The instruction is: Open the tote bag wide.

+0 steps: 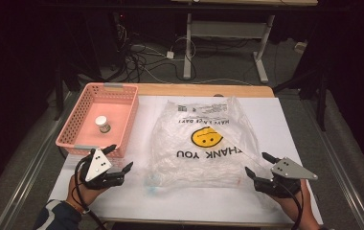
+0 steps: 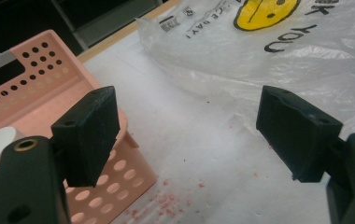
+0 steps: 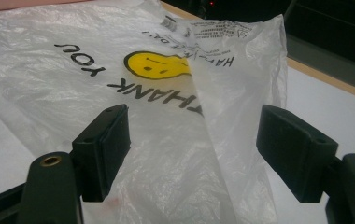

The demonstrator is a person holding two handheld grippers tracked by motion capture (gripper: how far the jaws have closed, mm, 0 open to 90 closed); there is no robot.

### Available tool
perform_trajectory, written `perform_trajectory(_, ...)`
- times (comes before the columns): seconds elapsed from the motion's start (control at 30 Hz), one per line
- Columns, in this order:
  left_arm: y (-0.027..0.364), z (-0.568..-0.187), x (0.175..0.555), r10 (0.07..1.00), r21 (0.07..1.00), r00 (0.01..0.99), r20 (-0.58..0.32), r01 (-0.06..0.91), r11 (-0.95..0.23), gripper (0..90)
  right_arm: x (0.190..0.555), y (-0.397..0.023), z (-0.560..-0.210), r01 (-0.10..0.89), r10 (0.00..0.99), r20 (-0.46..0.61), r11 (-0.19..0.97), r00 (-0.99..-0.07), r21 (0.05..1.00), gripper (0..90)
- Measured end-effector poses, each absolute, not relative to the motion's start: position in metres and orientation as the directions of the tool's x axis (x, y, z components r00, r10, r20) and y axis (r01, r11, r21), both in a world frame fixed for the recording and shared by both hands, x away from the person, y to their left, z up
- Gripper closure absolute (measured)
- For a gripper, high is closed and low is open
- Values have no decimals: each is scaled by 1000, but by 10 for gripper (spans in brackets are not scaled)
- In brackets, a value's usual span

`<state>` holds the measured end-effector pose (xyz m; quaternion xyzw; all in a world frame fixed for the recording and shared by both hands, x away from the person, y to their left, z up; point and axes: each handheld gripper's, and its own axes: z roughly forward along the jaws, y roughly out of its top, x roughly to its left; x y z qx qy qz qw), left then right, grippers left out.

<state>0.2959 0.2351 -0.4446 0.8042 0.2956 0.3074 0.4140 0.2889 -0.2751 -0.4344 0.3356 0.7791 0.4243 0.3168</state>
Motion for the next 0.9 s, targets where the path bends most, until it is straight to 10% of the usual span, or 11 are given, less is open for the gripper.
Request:
perform_trajectory(0.63,232,-451,292,707,809,643,295,225,-543,209,313,-281,-427,273,795,-196,411,-573,870,310)
perform_trajectory(0.9,229,-453,297,698,804,657,286,232,-548,209,397,-264,-393,295,784,-231,463,-576,835,417)
